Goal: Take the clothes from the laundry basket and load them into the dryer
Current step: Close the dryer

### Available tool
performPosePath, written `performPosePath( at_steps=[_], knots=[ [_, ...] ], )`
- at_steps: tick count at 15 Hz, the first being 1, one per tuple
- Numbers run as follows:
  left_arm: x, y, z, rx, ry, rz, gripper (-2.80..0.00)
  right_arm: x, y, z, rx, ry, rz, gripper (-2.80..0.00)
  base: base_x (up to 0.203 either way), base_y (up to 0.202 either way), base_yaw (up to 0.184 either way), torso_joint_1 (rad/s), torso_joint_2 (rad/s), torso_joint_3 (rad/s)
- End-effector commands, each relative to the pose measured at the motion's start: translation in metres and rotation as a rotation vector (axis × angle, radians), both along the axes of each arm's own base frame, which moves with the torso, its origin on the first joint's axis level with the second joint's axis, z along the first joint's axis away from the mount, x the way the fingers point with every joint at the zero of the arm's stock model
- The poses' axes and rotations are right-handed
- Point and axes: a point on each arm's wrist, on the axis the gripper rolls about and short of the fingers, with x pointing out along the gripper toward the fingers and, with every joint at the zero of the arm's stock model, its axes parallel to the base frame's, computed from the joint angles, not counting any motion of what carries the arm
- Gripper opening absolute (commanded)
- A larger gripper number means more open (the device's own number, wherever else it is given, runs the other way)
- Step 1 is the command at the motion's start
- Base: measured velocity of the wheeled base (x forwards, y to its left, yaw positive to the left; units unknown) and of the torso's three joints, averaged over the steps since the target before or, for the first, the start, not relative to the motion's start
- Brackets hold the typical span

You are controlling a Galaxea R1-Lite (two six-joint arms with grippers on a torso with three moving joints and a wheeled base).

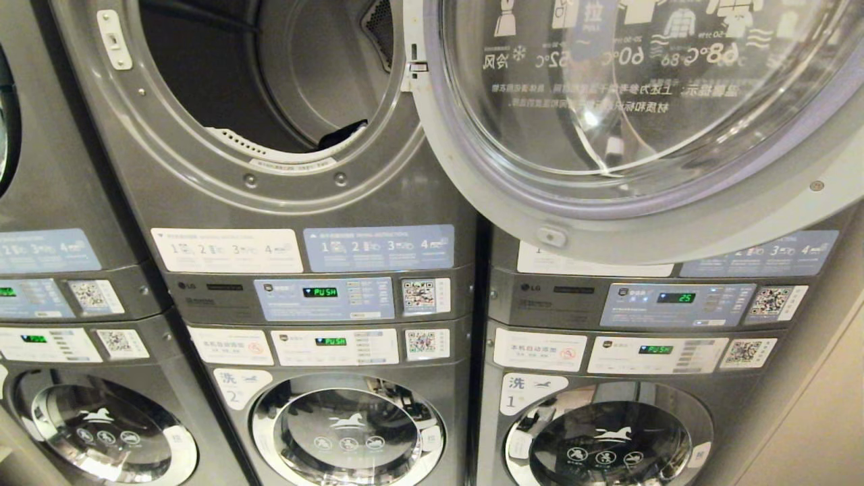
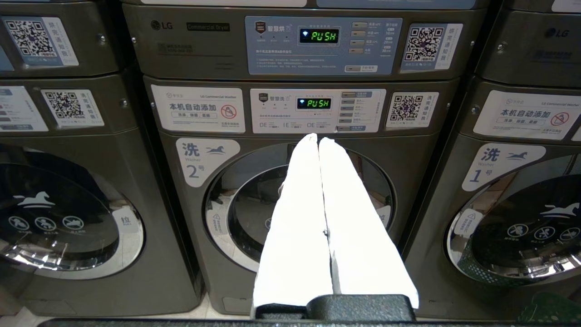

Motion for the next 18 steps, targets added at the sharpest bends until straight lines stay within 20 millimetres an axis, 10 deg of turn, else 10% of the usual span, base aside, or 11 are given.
performPosePath(
  at_steps=[1,18],
  knots=[
    [0.0,0.0,0.0,0.0,0.0,-0.001,-2.8,0.005,0.001,-0.002,-0.005,0.012,0.036,-2.8,0.0,0.0,0.0,0.0,0.0,0.0],
    [0.0,0.0,0.0,-0.001,0.0,0.0,-2.8,-0.032,0.054,0.002,-0.195,-0.11,0.945,-2.8,0.0,0.0,0.0,0.0,0.0,0.0]
  ],
)
